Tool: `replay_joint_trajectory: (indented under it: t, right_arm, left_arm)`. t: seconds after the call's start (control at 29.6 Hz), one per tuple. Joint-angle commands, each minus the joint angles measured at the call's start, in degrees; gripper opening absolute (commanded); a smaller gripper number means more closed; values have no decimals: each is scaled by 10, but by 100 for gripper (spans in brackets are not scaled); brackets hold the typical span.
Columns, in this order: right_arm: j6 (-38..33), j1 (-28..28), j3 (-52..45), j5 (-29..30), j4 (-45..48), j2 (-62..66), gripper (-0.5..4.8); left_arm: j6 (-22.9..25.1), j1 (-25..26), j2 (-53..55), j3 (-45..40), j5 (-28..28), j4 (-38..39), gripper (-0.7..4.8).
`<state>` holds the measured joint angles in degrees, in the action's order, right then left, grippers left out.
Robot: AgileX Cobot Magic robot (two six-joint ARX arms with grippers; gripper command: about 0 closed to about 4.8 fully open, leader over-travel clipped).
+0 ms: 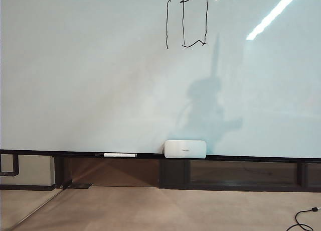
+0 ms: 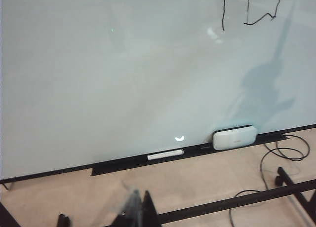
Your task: Reach to the right to find the marker pen, pick it up, and write the number 10 on the whiteboard.
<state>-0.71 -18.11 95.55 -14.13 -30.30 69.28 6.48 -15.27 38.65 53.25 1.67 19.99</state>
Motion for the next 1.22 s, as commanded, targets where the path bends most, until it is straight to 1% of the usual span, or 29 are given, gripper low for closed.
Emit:
replay_joint_trajectory:
  t: [0.03, 0.17, 0.27, 0.37, 0.47, 0.57, 0.71, 0.78, 0.88, 0.98, 1.08, 1.22]
  right_arm:
    - [-10, 0, 2, -1, -26, -26, -3]
    - [-10, 0, -1, 2, -52, -59, -3]
    - [-14, -1, -29, 1, -53, -92, -3]
    - [-32, -1, -81, 3, -48, -136, -3]
    - [-52, -2, -159, 4, -26, -195, -3]
    - [-71, -2, -242, 12, 9, -252, -3]
    - [-88, -2, -347, 14, 53, -323, -3]
    - [-94, -2, -388, 14, 69, -349, -3]
    - [-96, -2, -454, 34, 104, -385, -3]
    - [-96, -2, -510, 37, 136, -412, -3]
    - [-108, -2, -552, 37, 158, -436, -3]
    - [-113, -2, -592, 36, 177, -456, -3]
  left_arm:
    - [-23, 0, -23, 2, 12, 7, -6]
    - [-21, 0, -58, 2, 24, 16, -6]
    - [-24, 0, -76, 1, 29, 52, -6]
    - [-39, 0, -96, -10, 33, 88, -6]
    - [-68, -1, -134, -42, 33, 90, -6]
    - [-96, -1, -181, -82, 42, 78, -6]
    - [-111, -1, -233, -131, 52, 73, -6]
    - [-134, -1, -251, -155, 52, 72, -6]
    - [-179, 0, -270, -198, 52, 59, -6]
    - [-221, -1, -282, -243, 76, 32, -6]
    - [-226, -1, -292, -277, 91, -2, -6]
    - [-212, -1, -297, -309, 91, -55, -6]
